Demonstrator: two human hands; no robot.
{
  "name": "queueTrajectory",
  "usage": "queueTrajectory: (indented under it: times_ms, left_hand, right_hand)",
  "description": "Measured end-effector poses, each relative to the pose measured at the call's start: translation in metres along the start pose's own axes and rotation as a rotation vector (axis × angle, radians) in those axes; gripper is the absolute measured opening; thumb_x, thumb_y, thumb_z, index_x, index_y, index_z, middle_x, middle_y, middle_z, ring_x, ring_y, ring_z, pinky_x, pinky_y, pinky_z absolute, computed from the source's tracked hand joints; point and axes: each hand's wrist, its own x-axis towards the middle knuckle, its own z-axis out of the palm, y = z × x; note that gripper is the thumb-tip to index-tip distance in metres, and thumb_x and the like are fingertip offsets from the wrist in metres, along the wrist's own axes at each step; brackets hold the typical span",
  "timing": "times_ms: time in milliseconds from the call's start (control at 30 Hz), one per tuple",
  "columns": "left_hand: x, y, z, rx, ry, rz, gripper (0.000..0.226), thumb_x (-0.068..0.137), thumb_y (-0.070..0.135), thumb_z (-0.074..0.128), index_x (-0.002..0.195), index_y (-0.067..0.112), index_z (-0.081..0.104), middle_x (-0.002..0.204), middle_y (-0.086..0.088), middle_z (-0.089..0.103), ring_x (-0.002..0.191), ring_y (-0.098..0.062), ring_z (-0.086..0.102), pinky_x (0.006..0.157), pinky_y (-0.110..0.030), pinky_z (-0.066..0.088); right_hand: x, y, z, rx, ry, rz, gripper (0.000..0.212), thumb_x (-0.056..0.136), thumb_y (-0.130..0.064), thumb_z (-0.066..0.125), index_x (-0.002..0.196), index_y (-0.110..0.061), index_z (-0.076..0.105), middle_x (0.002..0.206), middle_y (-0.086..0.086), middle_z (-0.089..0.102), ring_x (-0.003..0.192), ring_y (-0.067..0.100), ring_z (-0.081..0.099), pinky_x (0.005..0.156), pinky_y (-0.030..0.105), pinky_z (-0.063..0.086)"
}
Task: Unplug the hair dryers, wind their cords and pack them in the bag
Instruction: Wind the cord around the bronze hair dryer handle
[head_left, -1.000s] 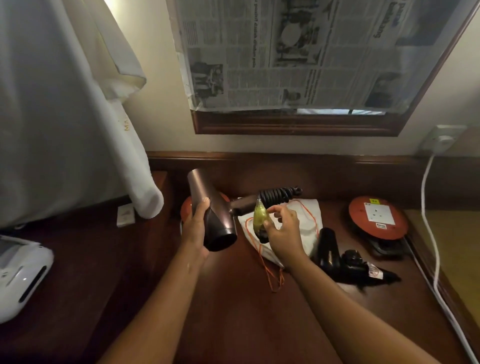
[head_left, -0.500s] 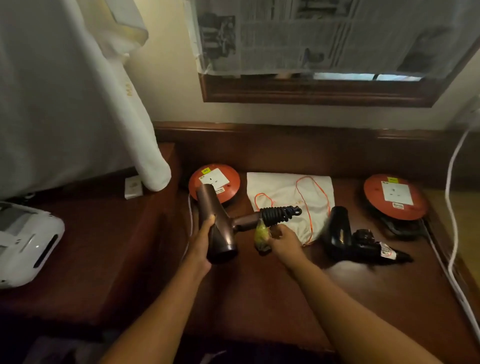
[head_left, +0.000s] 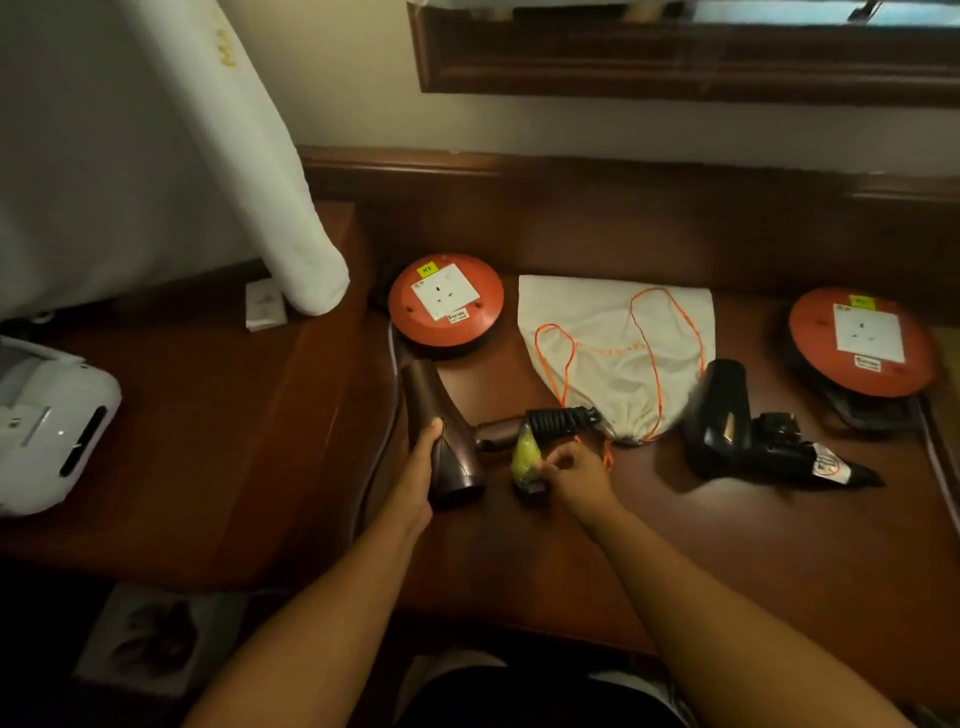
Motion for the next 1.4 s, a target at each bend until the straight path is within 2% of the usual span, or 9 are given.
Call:
queueTrajectory:
  times_ms: [267,467,600,700,867,1000,1167,1267,1400]
  left_hand:
    - [0.022,-0.005,-0.008,0.079,0.02,0.054,0.063,0.072,0.048,0.076,0.126,0.025,0.054,0.112,-0.009,0.067,0.097,-0.031,0.067,0.085,-0.051,0.055]
    - [0.024,0.0,-0.007,0.209,0.078,0.125,0.052,0.077,0.049,0.072,0.12,0.023,0.056,0.106,-0.005,0.066,0.096,-0.027,0.065,0.089,-0.048,0.054]
    - [0.025,0.003,-0.006,0.385,0.128,0.224,0.089,0.063,0.066,0.067,0.138,0.025,0.044,0.132,-0.006,0.056,0.113,-0.027,0.058,0.098,-0.05,0.047]
    - [0.023,0.007,-0.002,0.433,0.138,0.262,0.084,0.076,0.059,0.066,0.146,0.027,0.032,0.144,-0.007,0.045,0.123,-0.028,0.051,0.102,-0.049,0.044]
    - [0.024,0.006,0.002,0.532,0.149,0.361,0.072,0.09,0.048,0.057,0.151,0.025,0.024,0.153,-0.006,0.035,0.135,-0.026,0.039,0.109,-0.042,0.036]
    - [0.023,0.005,0.006,0.589,0.179,0.41,0.07,0.093,0.044,0.053,0.151,0.028,0.019,0.155,-0.005,0.031,0.138,-0.027,0.036,0.106,-0.04,0.035]
    - [0.02,0.006,0.012,0.688,0.215,0.467,0.073,0.091,0.042,0.057,0.151,0.025,0.02,0.154,-0.007,0.033,0.136,-0.028,0.039,0.105,-0.04,0.037]
    - [0.016,0.008,0.018,0.857,0.259,0.589,0.071,0.091,0.039,0.058,0.15,0.019,0.025,0.155,-0.01,0.028,0.142,-0.028,0.025,0.112,-0.044,0.029]
    - [0.008,0.009,0.032,1.082,0.269,0.697,0.067,0.091,0.041,0.056,0.148,0.02,0.03,0.157,-0.01,0.023,0.146,-0.029,0.011,0.118,-0.049,0.016]
  right_hand:
    - [0.007,0.016,0.014,0.029,-0.01,0.023,0.024,0.082,-0.015,0.073,0.071,-0.018,0.052,0.074,0.008,0.057,0.07,0.022,0.054,0.067,0.042,0.051]
    - [0.009,0.016,0.016,0.059,-0.036,0.013,0.013,0.086,-0.015,0.069,0.08,-0.01,0.058,0.078,0.005,0.058,0.077,0.021,0.056,0.075,0.045,0.052]
    - [0.01,0.02,0.017,0.052,-0.053,0.001,0.013,0.087,-0.018,0.067,0.078,-0.014,0.058,0.08,0.009,0.061,0.077,0.022,0.056,0.076,0.048,0.053]
    - [0.009,0.02,0.02,0.048,-0.061,-0.003,0.014,0.088,-0.019,0.066,0.076,-0.019,0.058,0.089,0.02,0.065,0.079,0.025,0.059,0.076,0.05,0.053]
    - [0.009,0.015,0.023,0.084,-0.07,0.004,0.01,0.089,-0.015,0.064,0.086,-0.006,0.06,0.089,0.015,0.064,0.084,0.025,0.06,0.079,0.05,0.052]
    - [0.007,0.016,0.022,0.069,-0.067,0.011,0.013,0.089,-0.019,0.064,0.088,-0.006,0.061,0.091,0.013,0.065,0.087,0.026,0.062,0.081,0.048,0.052]
    - [0.006,0.015,0.018,-0.011,-0.041,-0.019,0.01,0.089,-0.021,0.064,0.088,-0.011,0.061,0.082,0.0,0.061,0.078,0.016,0.057,0.069,0.03,0.046]
    - [0.005,0.015,0.015,-0.047,-0.014,-0.024,0.009,0.089,-0.021,0.064,0.09,-0.013,0.062,0.08,-0.005,0.059,0.076,0.013,0.055,0.065,0.028,0.044]
    - [0.003,0.013,0.008,-0.08,0.057,-0.067,0.009,0.086,-0.021,0.065,0.088,-0.013,0.062,0.084,0.001,0.062,0.079,0.016,0.057,0.067,0.03,0.044]
